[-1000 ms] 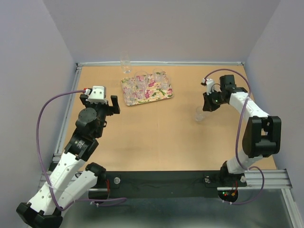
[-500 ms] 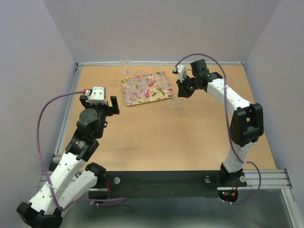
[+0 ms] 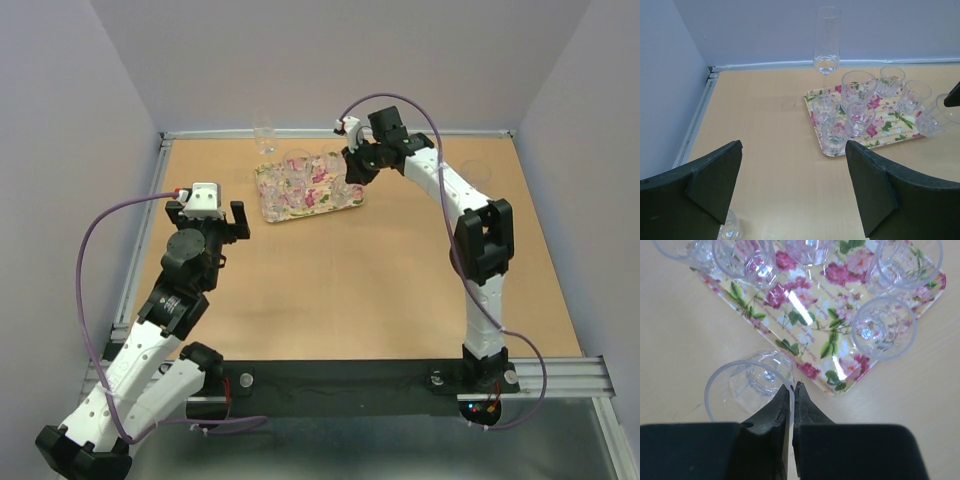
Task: Place the glasses into the tray
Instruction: Place the glass into the tray
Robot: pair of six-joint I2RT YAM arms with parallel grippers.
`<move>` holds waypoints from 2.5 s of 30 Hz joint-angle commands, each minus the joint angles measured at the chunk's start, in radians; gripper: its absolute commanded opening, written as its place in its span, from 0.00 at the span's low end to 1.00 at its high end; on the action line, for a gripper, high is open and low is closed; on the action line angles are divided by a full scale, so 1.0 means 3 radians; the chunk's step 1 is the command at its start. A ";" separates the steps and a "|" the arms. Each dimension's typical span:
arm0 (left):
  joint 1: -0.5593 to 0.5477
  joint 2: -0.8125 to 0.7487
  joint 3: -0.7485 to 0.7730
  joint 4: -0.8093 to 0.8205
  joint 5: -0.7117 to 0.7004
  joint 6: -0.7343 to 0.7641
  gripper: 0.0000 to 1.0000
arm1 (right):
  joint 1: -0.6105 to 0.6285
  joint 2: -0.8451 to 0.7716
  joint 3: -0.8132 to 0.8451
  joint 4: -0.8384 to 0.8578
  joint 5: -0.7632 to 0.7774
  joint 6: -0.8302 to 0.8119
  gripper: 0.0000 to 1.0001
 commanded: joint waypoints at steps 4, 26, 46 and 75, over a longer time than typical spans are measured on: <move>0.0027 -0.0033 -0.0041 0.0212 -0.0093 0.0049 0.96 | 0.0094 0.0302 0.0591 0.0104 0.0118 0.0280 0.00; 0.0047 -0.0012 -0.0056 0.0228 -0.0067 0.0049 0.96 | 0.0293 0.0997 0.1271 0.0640 0.0829 0.0914 0.00; 0.0047 -0.0017 -0.0056 0.0223 -0.0077 0.0059 0.96 | 0.0344 0.1279 0.1363 0.0856 0.1044 0.0894 0.12; 0.0052 -0.0043 -0.0071 0.0243 -0.0016 0.0034 0.96 | 0.0365 -0.0111 0.0086 0.0871 0.0712 0.0123 0.37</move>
